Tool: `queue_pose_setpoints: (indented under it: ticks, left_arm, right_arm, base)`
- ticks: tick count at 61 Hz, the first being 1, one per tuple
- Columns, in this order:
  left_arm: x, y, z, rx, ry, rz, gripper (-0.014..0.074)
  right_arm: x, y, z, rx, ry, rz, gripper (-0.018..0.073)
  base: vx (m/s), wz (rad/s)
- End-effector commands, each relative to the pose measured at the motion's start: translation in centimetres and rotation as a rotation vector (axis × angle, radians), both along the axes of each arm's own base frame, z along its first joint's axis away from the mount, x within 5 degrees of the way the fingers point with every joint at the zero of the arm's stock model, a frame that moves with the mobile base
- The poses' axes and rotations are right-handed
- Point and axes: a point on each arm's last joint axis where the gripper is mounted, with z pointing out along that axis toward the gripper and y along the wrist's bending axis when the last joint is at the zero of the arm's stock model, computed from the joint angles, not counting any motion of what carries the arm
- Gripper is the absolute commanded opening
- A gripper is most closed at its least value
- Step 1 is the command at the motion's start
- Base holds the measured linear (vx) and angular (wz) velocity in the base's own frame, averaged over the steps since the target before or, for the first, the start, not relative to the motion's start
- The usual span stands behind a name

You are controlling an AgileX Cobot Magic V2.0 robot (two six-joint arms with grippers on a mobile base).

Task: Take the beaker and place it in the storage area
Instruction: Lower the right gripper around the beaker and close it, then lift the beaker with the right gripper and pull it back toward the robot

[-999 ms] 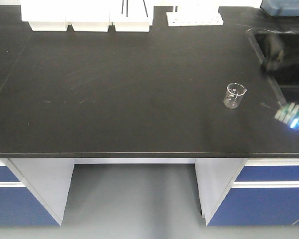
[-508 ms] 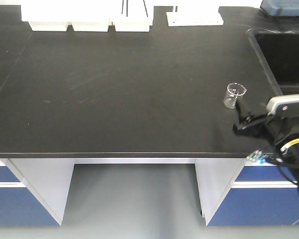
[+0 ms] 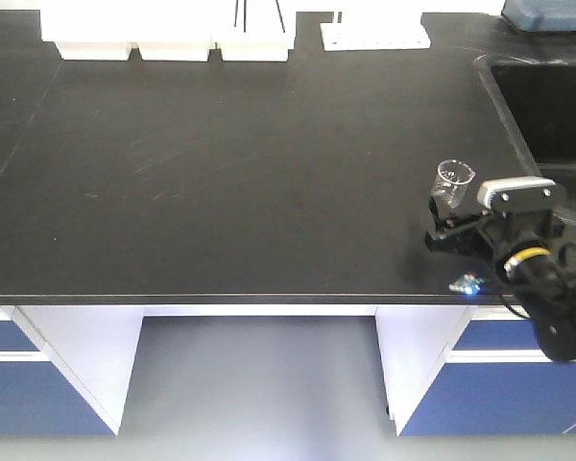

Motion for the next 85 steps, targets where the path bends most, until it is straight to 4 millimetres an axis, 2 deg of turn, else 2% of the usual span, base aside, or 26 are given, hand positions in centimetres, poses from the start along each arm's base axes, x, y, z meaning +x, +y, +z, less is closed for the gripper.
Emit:
queue_pose_setpoints:
  ticks: [1, 25, 41, 64, 71, 76, 85]
  left_arm:
    - [0.0, -0.2, 0.1, -0.01, -0.078, -0.019, -0.0008]
    - [0.0, -0.2, 0.1, -0.01, -0.078, -0.019, -0.0008]
    - [0.0, -0.2, 0.1, -0.01, -0.078, -0.019, -0.0008]
    - [0.0, -0.2, 0.1, -0.01, -0.078, -0.019, -0.0008]
    - [0.0, -0.2, 0.1, -0.01, -0.078, -0.019, -0.0008]
    - [0.0, -0.2, 0.1, -0.01, -0.078, -0.019, -0.0008]
    - [0.0, -0.2, 0.1, -0.01, -0.078, -0.019, -0.0008]
  right_arm:
    - [1.8, 0.2, 3.3, 0.046, -0.286, 0.013, 0.0564]
    - [5.6, 0.4, 2.1, 0.087, -0.316, 0.013, 0.0564]
    - [5.9, 0.5, 1.1, 0.073, -0.292, 0.012, 0.0564]
    - [7.6, 0.5, 0.1, 0.062, -0.305, 0.012, 0.0547]
    - [8.0, 0.5, 0.3, 0.063, -0.324, 0.009, 0.0499]
    - [8.4, 0.5, 0.6, 0.063, -0.339, 0.009, 0.0426]
    - [8.6, 0.4, 0.7, 0.062, -0.334, 0.004, 0.0183]
  base:
    - [0.0, 0.0]
    - [0.0, 0.0]
    - [0.0, 0.0]
    - [0.0, 0.0]
    - [0.0, 0.0]
    - [0.0, 0.0]
    - [0.0, 0.0]
